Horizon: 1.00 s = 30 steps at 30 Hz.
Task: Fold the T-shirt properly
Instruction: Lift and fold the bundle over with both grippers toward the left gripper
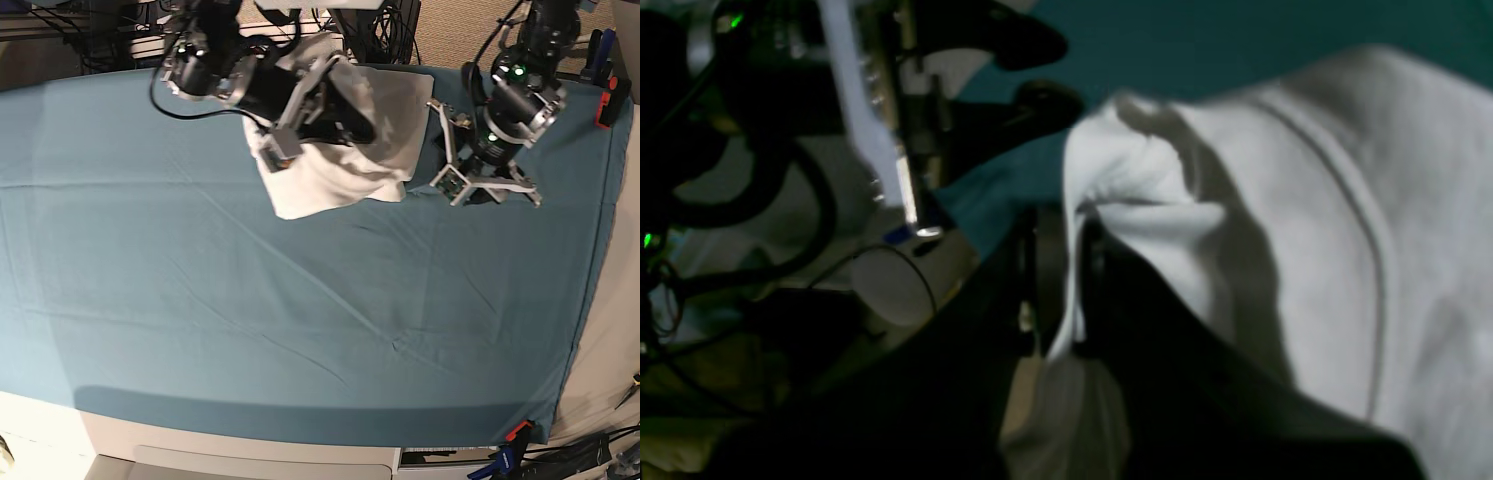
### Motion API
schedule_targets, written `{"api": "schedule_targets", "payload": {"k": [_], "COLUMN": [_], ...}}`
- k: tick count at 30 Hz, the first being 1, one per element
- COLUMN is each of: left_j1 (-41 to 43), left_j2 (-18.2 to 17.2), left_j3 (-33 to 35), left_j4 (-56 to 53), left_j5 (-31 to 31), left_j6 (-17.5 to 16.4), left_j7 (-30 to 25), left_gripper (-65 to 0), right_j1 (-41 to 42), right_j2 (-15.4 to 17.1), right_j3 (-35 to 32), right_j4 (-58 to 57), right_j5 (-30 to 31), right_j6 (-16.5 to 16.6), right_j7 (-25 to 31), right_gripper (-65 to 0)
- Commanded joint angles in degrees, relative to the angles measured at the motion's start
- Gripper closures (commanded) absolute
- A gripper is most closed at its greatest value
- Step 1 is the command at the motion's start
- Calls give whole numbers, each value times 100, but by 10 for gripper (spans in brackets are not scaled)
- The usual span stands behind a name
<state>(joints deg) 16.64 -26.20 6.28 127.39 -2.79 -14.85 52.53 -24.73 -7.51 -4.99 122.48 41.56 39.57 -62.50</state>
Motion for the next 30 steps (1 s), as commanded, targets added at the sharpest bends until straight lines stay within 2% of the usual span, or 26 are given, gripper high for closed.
{"api": "schedule_targets", "payload": {"k": [1, 2, 5, 8, 13, 17, 20, 24, 26, 28, 30], "left_j1": [-24, -13, -11, -11, -13, -13, -13, -15, -15, -15, -20], "left_j2": [-85, -87, -83, -83, -83, -81, -81, -83, -83, -83, -83], "left_j3": [-83, -125, -144, -144, -144, -144, -144, -144, -144, -144, -144], "left_j4": [105, 105, 105, 105, 103, 103, 105, 105, 105, 105, 105], "left_j5": [-48, -48, -55, -157, -155, -155, -140, 323, 461, 452, 476], "left_j6": [26, 24, 24, 24, 26, 26, 33, 337, 350, 350, 356], "left_j7": [-81, -83, -83, -83, -85, -85, -85, -85, -90, -90, -87], "left_gripper": [-270, -270, -270, -270, -270, -270, -270, -270, -270, -270, -270], "right_j1": [46, 79, 175, 254, 299, 319, 476, 586, 584, 584, 584], "right_j2": [-61, -61, -61, -61, -61, -61, -59, -59, -59, -59, -59], "right_j3": [-85, -168, -378, -542, -811, -1132, -1316, -1362, -1362, -1368, -1368], "right_j4": [79, 79, 79, 79, -20, -520, -898, -981, -981, -981, -981], "right_j5": [9, -142, -713, -1034, -1167, -1556, -1602, -1606, -1609, -1609, -1572], "right_j6": [43, 43, -282, -501, -503, -503, -501, -492, -487, -382, -140], "right_j7": [269, 389, 734, 920, 1069, 1458, 1458, 1458, 1453, 1427, 1384], "right_gripper": [0, 0, 0, 0, 0, 0, 0, 0, 0, 0, 0]}}
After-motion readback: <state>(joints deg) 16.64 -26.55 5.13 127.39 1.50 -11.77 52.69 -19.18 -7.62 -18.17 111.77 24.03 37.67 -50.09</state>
